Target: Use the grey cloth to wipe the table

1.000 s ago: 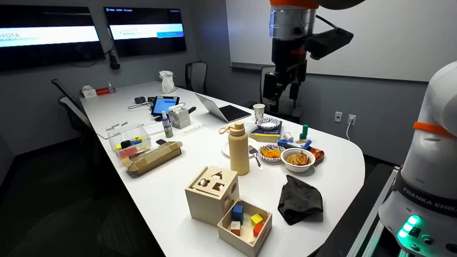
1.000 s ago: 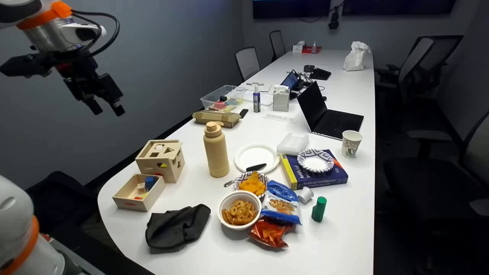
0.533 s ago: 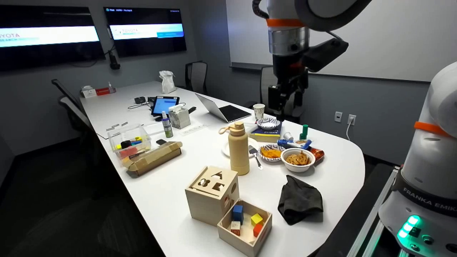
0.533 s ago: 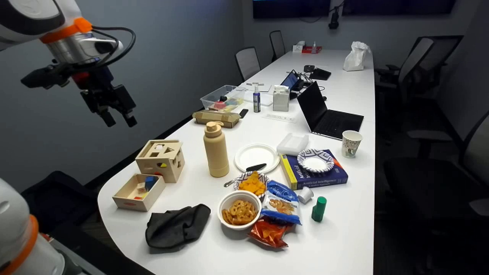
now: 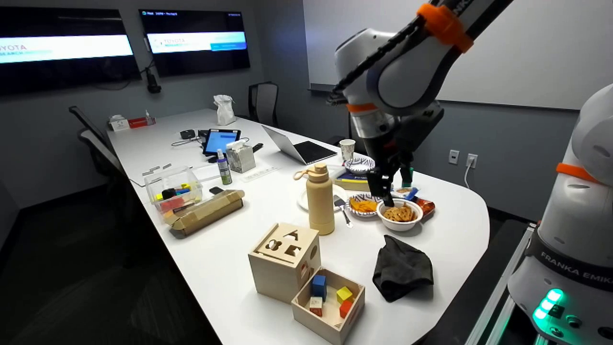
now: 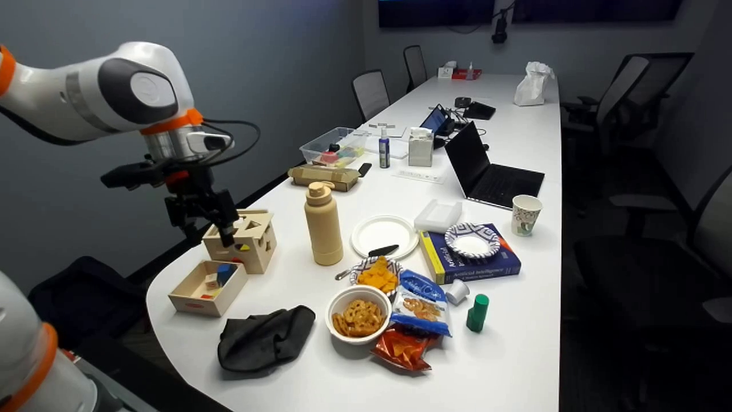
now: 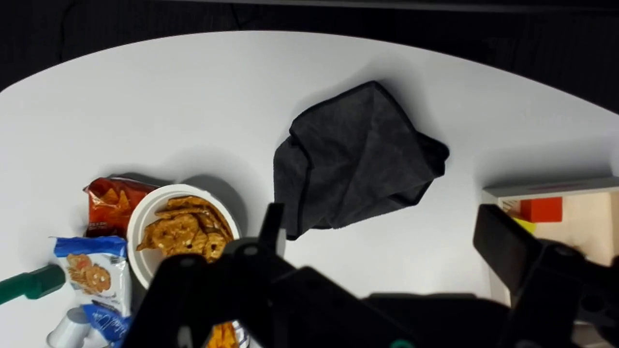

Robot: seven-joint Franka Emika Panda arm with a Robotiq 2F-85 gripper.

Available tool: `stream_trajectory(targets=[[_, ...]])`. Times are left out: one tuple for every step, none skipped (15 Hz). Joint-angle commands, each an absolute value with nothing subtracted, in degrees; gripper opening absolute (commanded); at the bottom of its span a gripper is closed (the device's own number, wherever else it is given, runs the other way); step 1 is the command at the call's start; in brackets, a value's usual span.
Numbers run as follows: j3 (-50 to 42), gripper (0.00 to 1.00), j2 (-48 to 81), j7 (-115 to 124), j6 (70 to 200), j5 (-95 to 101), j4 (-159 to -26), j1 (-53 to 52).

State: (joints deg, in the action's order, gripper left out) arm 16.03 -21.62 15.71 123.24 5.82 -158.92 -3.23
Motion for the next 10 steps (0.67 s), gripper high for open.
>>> stream_trajectory(targets=[[14.6,1.0,-9.0,16.7,131.9,9.8,-159.0,-3.0],[14.2,1.0,-5.8,17.5,134.4,11.0,-159.0,-2.8],[13.6,1.0,-2.6,18.6,137.0,12.3,-159.1,-2.7],[12.8,1.0,0.3,19.8,139.4,13.7,-159.1,-2.7],[11.5,1.0,3.5,21.2,142.1,15.6,-159.2,-2.5],[10.0,1.0,6.0,22.3,144.2,17.5,-159.2,-2.6],[8.3,1.0,8.8,23.0,146.2,18.9,-158.9,-3.0],[6.5,1.0,11.3,23.2,148.1,19.9,-158.5,-3.4],[4.8,1.0,13.4,23.7,149.4,20.7,-158.2,-4.1],[3.2,1.0,15.4,23.8,150.9,21.0,-158.0,-4.8]])
